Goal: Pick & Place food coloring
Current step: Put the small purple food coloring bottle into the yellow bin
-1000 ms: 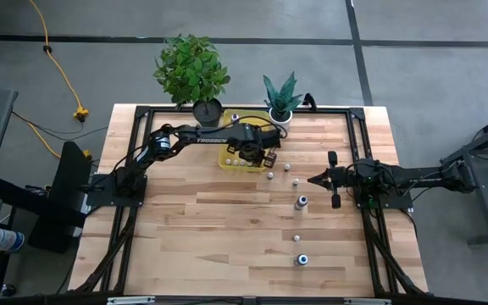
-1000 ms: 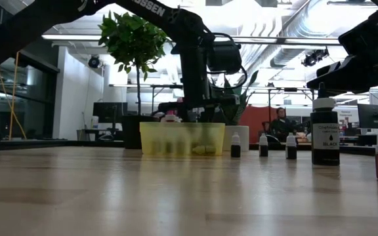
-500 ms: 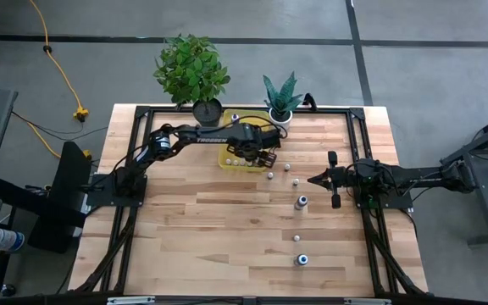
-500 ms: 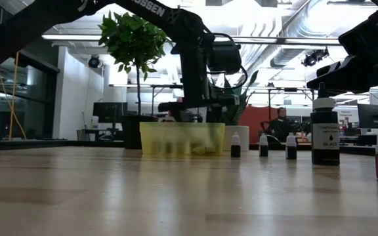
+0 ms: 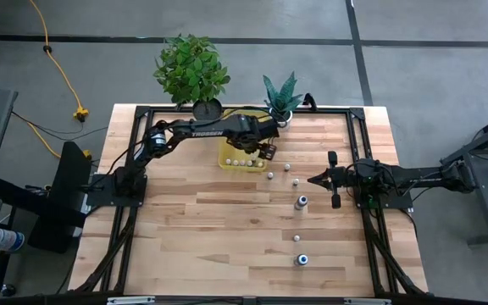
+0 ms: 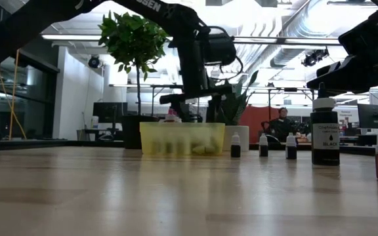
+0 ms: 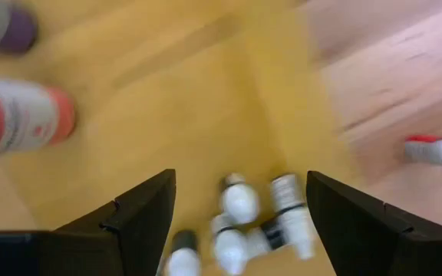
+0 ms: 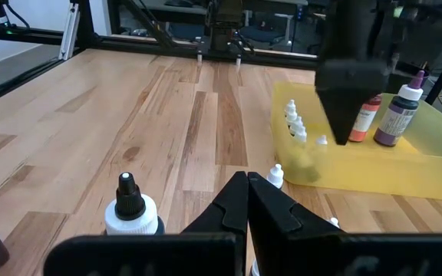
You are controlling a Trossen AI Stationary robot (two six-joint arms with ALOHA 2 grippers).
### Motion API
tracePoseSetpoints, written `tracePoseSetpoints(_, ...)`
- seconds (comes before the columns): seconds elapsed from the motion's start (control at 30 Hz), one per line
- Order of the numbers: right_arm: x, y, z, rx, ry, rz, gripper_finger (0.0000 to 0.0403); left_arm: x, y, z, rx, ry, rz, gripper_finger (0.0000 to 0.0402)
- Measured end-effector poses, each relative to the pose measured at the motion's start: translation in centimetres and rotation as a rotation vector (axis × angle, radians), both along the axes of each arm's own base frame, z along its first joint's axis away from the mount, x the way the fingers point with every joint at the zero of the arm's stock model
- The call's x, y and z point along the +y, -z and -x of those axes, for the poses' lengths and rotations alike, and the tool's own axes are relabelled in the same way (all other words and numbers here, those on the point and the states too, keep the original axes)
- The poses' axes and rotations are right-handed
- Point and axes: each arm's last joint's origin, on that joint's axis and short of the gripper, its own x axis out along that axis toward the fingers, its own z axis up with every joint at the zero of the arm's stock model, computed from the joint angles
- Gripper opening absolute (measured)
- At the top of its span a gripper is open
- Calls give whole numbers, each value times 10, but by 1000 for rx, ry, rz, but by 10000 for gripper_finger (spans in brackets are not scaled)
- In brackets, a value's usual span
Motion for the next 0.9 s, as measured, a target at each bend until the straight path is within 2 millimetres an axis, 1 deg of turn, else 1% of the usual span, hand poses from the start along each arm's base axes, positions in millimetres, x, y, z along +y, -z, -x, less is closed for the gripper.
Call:
tracePoseSetpoints(0.17,0,0,0,0,0,0,0,1,-25,-6,-70,87,-44,284)
tracePoseSetpoints(0.27,0,0,0,0,0,0,0,-4,-40,-13,-125,238,-72,284)
tracePoseSetpoints(0.33,0,0,0,0,0,0,0,-12,-45,-17,-144,358,-84,284)
tracePoseSetpoints(0.6,0,0,0,0,-1,0,0,-49,-47,-23,-154,900,-96,284)
tracePoseSetpoints(0.77,0,0,0,0,0,0,0,-66,-45,-21,-101,1115,-141,284)
tracePoseSetpoints(0.9,0,0,0,0,0,0,0,-73,-41,-20,-48,1301,-197,284)
